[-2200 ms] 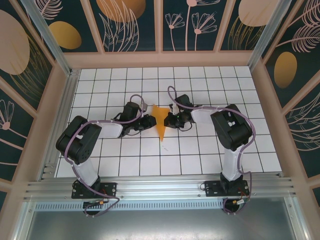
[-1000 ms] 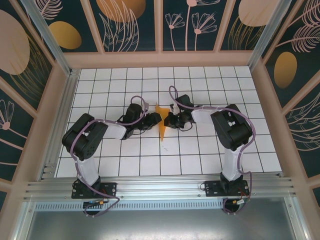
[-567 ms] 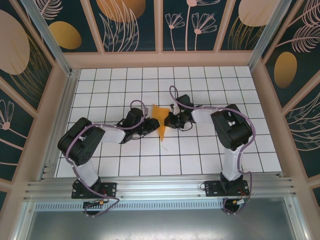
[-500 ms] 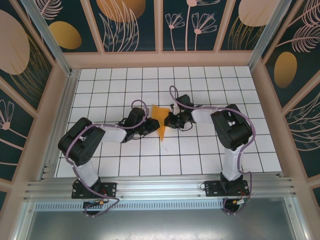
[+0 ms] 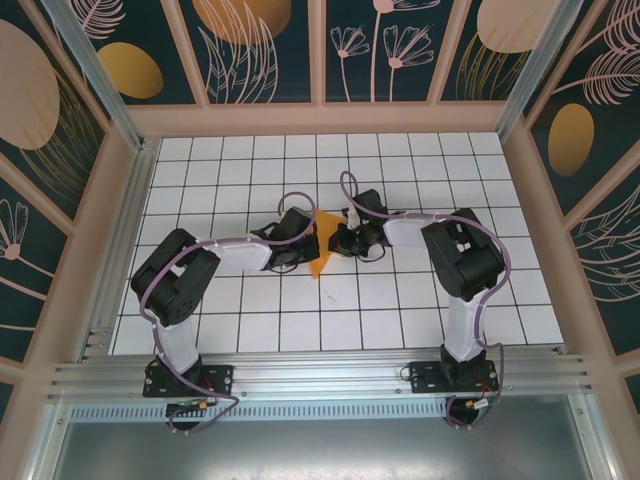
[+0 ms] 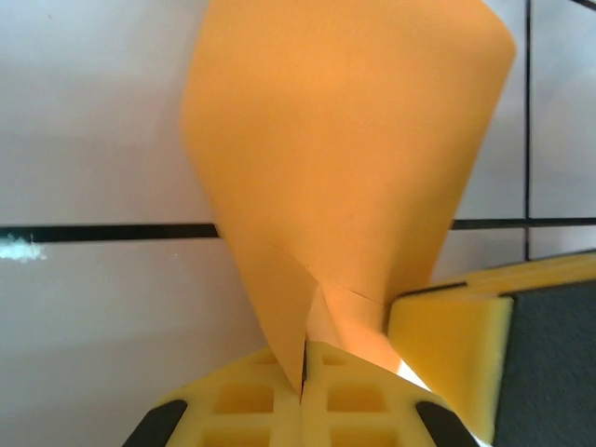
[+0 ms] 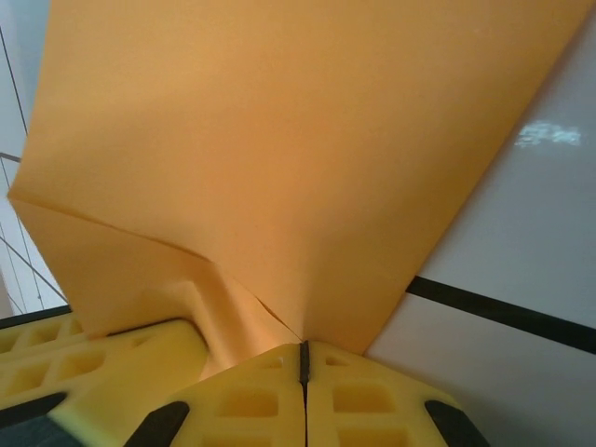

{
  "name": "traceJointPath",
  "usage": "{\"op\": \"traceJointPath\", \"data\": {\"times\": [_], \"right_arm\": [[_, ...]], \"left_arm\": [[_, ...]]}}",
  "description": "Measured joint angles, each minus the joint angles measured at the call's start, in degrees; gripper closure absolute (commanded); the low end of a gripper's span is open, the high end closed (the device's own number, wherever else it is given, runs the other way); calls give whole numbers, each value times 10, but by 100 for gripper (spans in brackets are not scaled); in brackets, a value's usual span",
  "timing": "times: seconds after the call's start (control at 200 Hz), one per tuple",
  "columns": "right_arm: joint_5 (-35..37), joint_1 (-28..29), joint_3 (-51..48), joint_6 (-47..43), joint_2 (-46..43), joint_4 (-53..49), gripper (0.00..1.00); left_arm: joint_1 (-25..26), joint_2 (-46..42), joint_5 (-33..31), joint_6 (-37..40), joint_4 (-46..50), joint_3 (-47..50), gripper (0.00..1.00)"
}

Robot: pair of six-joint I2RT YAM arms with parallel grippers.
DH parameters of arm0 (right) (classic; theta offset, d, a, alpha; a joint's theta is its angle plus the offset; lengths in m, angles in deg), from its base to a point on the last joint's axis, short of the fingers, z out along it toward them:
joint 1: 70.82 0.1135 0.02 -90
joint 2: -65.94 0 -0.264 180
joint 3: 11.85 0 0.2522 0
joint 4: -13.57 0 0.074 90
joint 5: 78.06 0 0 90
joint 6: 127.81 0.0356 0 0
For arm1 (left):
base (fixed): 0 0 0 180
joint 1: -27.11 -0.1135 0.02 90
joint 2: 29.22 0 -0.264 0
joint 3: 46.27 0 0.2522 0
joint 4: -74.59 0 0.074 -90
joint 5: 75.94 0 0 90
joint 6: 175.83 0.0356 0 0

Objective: Fold a paper plane with a square sheet of paper (pick it up from the middle)
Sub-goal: Fold the wing for the fifth time at the center of the table.

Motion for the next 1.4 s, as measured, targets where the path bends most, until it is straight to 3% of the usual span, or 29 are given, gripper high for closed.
{"op": "traceJointPath", "data": {"times": [0.22, 0.405, 0.746, 0.996, 1.191, 1.401], "right_arm": [[-4, -19, -46, 32, -32, 48, 78], [0, -29, -54, 35, -82, 76, 76], [-14, -13, -36, 19, -48, 67, 88], [-13, -10, -12, 15, -7, 32, 90], [-5, -10, 5, 11, 4, 0, 91], [0, -10, 21, 12, 10, -25, 92]], "left_arm": [[9, 6, -35, 26, 51, -28, 93], [9, 6, -33, 36, 57, -28, 90], [9, 2, -22, 43, 55, -26, 90], [9, 2, -19, 51, 55, -26, 89], [8, -3, -18, 48, 55, -26, 77], [9, -28, -20, 23, 49, -26, 81]]}}
